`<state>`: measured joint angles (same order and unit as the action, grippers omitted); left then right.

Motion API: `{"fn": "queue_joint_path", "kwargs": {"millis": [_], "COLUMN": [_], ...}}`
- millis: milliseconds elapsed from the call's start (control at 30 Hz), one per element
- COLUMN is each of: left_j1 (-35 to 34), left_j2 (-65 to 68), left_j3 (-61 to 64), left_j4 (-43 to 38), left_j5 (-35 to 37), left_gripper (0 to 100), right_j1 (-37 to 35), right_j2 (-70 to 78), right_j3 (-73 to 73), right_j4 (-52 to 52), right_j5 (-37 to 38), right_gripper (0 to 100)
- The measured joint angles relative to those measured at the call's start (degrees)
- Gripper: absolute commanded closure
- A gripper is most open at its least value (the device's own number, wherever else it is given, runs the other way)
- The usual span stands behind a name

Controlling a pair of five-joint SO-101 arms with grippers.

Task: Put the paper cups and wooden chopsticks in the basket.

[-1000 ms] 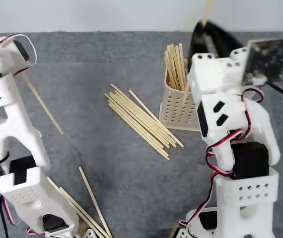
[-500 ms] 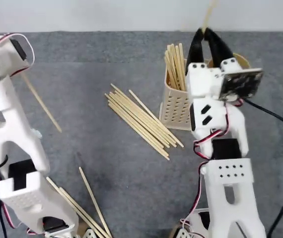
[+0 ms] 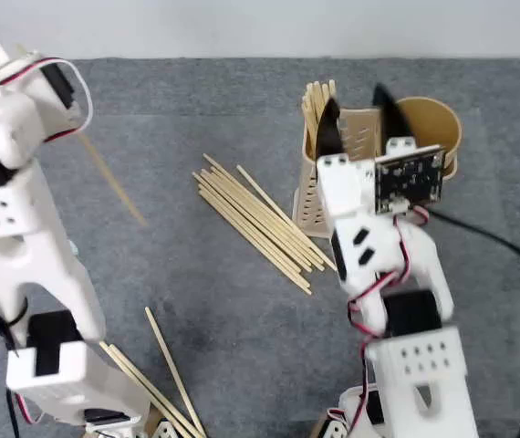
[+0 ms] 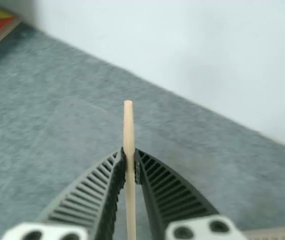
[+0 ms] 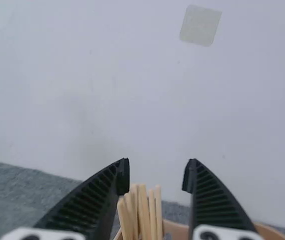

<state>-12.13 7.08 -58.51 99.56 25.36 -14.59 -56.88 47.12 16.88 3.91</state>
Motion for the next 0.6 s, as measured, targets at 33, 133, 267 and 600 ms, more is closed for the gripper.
{"fn": "queue_joint_path", "kwargs": {"millis": [33, 133, 267, 600], "left_j1": [1.05, 3.69, 7.21, 18.02], "left_j2": [-0.88, -3.43, -5.19, -5.45], "left_j3": [0.00, 0.00, 0.00, 0.00], "left_j4": [0.00, -1.14, -4.57, -14.59], "left_j5": [1.05, 4.57, 8.53, 17.85], "left_gripper": [99, 99, 99, 99], "right_j1": [-1.32, -5.98, -12.84, -18.29], "right_j2": [-1.93, -7.21, -12.66, -17.85], "right_j3": [0.00, 0.00, 4.40, 25.32], "right_j4": [3.78, 15.56, 28.13, 26.81], "right_j5": [-1.14, -3.16, -5.89, -11.25], "right_gripper": [98.5, 97.2, 99.1, 99.0]}}
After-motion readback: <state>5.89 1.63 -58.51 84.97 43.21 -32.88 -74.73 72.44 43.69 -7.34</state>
